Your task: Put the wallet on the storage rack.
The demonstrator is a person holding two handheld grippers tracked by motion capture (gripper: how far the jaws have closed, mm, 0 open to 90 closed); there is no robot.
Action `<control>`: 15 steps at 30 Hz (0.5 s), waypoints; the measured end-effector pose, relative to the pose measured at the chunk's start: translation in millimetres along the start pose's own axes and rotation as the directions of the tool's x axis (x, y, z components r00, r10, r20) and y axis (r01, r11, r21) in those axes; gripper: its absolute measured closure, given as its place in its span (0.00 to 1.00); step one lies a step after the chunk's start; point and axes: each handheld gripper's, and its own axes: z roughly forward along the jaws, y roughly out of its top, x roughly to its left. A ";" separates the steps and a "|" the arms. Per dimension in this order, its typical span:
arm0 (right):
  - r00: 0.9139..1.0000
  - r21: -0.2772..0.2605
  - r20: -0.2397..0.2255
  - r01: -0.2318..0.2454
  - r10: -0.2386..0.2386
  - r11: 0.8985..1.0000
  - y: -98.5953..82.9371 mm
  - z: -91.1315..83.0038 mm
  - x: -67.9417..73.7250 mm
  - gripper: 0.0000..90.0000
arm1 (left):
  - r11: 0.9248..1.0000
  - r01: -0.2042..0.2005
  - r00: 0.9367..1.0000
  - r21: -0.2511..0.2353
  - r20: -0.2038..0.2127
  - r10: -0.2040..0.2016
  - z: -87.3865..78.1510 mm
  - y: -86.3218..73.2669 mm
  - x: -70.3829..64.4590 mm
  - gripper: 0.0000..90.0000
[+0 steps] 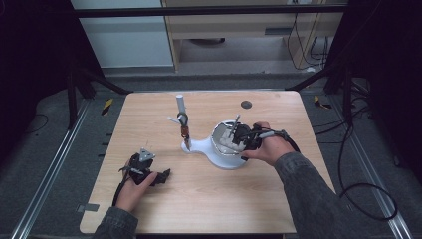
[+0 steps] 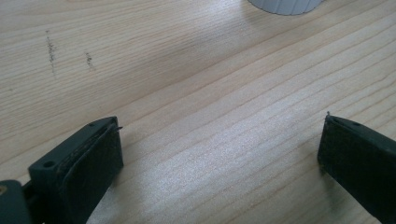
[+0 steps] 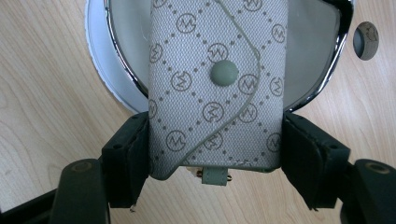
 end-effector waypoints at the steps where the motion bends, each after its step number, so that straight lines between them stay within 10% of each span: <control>1: 1.000 -0.001 -0.002 -0.003 0.003 1.000 0.4 0.2 -0.5 0.33 | 1.000 0.000 1.000 0.000 0.000 0.000 0.0 0.0 0.0 0.00; 15: 0.999 -0.004 -0.035 -0.038 0.038 0.999 5.1 2.8 -3.4 0.32 | 1.000 0.001 1.000 0.000 0.001 -0.001 0.1 0.0 -0.1 0.00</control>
